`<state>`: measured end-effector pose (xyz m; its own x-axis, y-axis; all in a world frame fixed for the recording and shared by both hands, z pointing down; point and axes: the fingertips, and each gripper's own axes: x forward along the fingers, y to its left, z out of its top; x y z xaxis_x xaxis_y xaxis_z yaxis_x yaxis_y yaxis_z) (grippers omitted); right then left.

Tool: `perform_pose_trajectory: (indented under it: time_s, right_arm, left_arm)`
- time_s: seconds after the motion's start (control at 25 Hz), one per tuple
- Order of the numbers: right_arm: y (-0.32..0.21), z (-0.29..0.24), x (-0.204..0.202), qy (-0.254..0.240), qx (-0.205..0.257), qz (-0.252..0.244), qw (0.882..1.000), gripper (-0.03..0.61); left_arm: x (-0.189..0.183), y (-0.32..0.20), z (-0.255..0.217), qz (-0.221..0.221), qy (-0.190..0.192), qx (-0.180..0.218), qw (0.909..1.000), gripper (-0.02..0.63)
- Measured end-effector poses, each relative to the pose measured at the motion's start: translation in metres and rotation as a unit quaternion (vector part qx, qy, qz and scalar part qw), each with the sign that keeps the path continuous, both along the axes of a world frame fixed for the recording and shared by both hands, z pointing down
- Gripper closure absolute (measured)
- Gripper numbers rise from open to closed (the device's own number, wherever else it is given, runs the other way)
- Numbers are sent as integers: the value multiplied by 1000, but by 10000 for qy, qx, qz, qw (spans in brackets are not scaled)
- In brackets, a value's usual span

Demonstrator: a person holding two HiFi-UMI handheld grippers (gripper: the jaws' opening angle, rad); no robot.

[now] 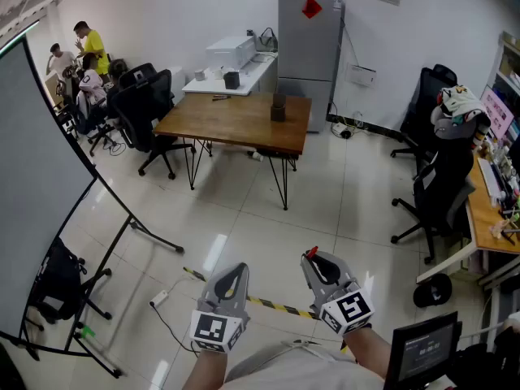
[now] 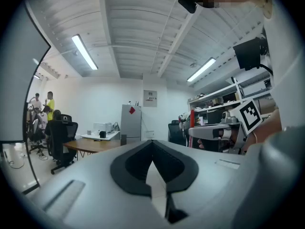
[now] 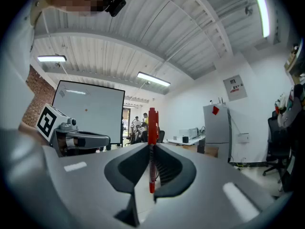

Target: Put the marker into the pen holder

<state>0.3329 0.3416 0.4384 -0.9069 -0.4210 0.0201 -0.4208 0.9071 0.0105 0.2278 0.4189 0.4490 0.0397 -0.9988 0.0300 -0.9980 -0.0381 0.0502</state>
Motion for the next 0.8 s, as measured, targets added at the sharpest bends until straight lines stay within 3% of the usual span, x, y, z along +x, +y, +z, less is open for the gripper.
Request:
perform_pose_trajectory:
  time_s: [0.4, 0.6, 0.8]
  right_arm:
    - [-41, 21, -58, 15, -63, -26, 10000, 541]
    - [-100, 33, -105, -17, -113, -100, 9999, 541]
    - [-197, 30, -168, -129, -83, -99, 9998, 541]
  left_arm:
    - [-56, -35, 14, -89, 89, -68, 9999, 598]
    - [-103, -92, 22, -160, 43, -72, 9998, 598]
    - [-160, -189, 25, -100, -87, -98, 9999, 598]
